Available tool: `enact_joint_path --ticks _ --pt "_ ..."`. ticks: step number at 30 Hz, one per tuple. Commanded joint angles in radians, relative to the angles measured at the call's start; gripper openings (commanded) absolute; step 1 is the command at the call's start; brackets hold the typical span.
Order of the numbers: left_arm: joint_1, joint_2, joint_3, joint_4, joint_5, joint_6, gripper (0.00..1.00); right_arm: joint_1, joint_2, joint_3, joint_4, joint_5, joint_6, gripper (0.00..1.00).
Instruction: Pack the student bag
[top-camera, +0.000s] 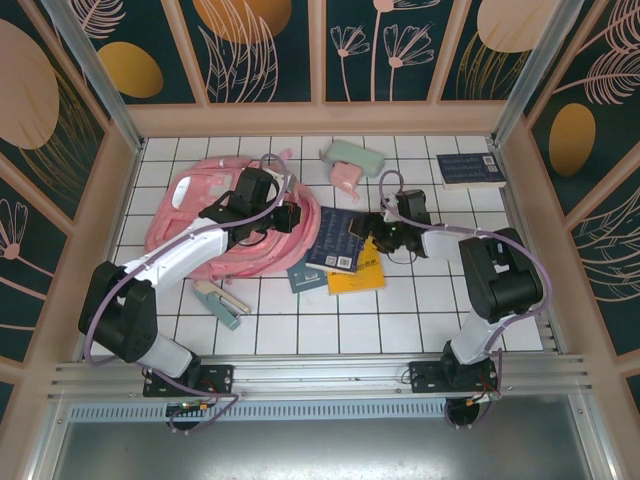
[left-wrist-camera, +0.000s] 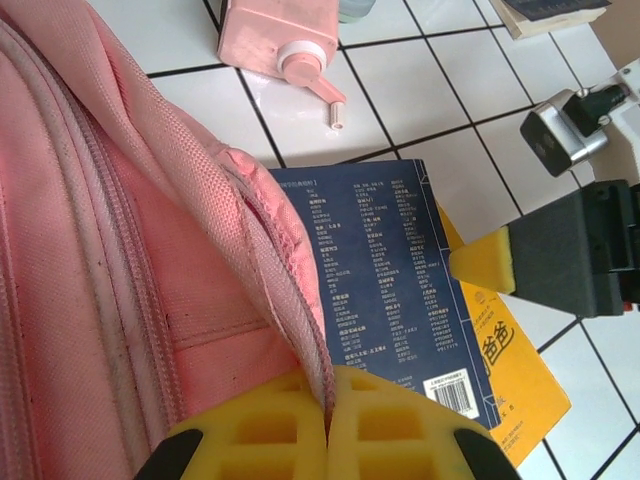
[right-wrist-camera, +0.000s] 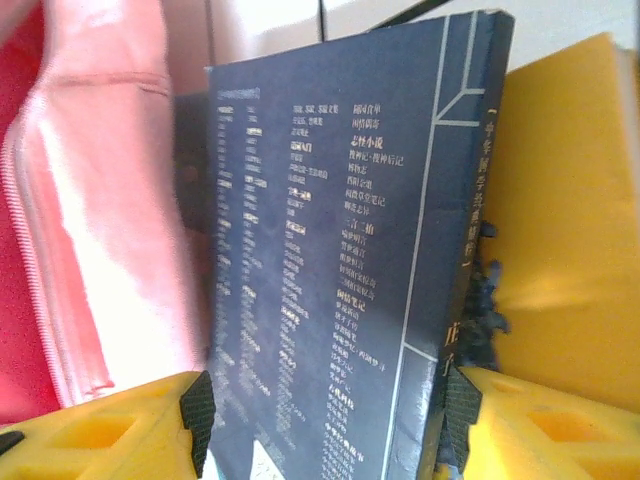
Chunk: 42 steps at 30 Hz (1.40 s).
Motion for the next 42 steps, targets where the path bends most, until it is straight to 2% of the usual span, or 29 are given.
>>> enact_joint_path --ticks 1,9,11,14,19,21,24,27,29,37,42 --pt "-0.026 -0.001 0.025 0.062 0.070 0.001 0.00 -0.002 -0.021 -0.045 0.240 -0.148 0.113 0.64" --pt "-0.028 0.009 0.030 0.060 0.072 0.002 0.00 0.014 0.002 -0.077 0.417 -0.229 0.208 0.60" --pt "-0.029 0.007 0.028 0.060 0.073 0.003 0.00 0.025 0.006 -0.055 0.332 -0.178 0.150 0.56" --pt "-0.029 0.002 0.028 0.060 0.069 0.003 0.00 0.051 0.026 0.015 0.112 -0.053 0.028 0.48" --pt "-0.029 -0.030 0.032 0.054 0.039 0.015 0.00 0.066 0.085 0.063 0.006 0.019 -0.026 0.39" --pt "-0.029 -0.051 0.031 0.050 0.024 0.019 0.00 0.072 0.104 0.069 0.004 0.022 -0.028 0.30" --pt "-0.028 -0.085 0.044 0.017 -0.046 0.031 0.00 0.072 0.086 0.078 -0.028 0.076 -0.041 0.09" --pt "-0.028 -0.131 0.070 -0.040 -0.178 0.045 0.00 0.065 -0.012 0.079 -0.087 0.166 -0.072 0.01" --pt "-0.023 -0.163 0.084 -0.068 -0.259 0.043 0.00 0.053 -0.083 0.092 -0.136 0.205 -0.086 0.00" --pt "-0.001 -0.227 0.215 -0.241 -0.426 0.126 0.00 0.042 -0.301 0.171 -0.293 0.278 -0.123 0.00" --pt "0.009 -0.266 0.228 -0.242 -0.441 0.180 0.00 0.048 -0.371 0.211 -0.234 0.199 -0.072 0.00"
